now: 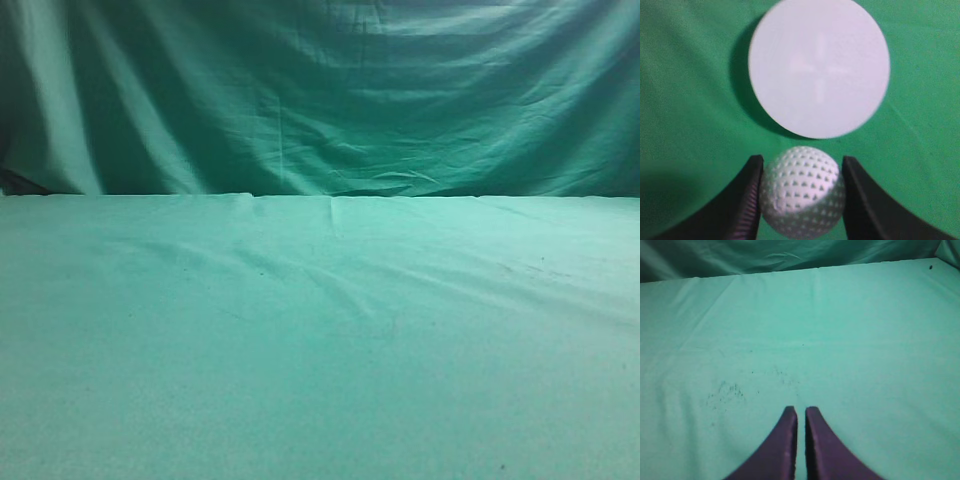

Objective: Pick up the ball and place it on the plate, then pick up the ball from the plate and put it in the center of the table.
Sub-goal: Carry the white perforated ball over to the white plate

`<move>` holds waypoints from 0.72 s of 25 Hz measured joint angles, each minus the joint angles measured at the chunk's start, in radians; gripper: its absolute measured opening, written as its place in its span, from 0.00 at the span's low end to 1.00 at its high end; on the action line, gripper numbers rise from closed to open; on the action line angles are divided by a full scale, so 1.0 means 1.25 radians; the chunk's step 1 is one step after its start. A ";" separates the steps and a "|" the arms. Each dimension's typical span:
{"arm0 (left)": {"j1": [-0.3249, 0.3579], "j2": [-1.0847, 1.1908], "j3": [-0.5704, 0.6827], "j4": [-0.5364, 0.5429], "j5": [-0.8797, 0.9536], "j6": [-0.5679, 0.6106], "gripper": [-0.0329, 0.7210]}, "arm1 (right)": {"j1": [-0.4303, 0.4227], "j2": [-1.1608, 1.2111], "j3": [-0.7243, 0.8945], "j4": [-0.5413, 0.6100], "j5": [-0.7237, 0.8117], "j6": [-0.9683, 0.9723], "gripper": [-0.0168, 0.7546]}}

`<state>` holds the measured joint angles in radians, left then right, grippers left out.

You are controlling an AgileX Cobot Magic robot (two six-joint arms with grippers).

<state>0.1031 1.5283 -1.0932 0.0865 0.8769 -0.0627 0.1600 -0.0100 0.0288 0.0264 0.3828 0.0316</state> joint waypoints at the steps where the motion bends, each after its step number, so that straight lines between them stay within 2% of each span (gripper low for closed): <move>1: 0.007 0.003 0.000 0.024 -0.019 -0.020 0.45 | 0.000 0.000 0.000 0.000 0.000 0.000 0.09; 4: 0.013 0.029 0.000 0.073 -0.060 -0.058 0.45 | 0.000 0.000 0.000 0.000 0.000 0.000 0.09; 18: 0.016 0.174 0.000 0.094 -0.204 -0.067 0.45 | 0.000 0.000 0.000 0.000 0.000 0.000 0.09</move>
<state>0.1233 1.7457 -1.0932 0.2040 0.6222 -0.1468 0.1600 -0.0100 0.0288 0.0264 0.3828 0.0316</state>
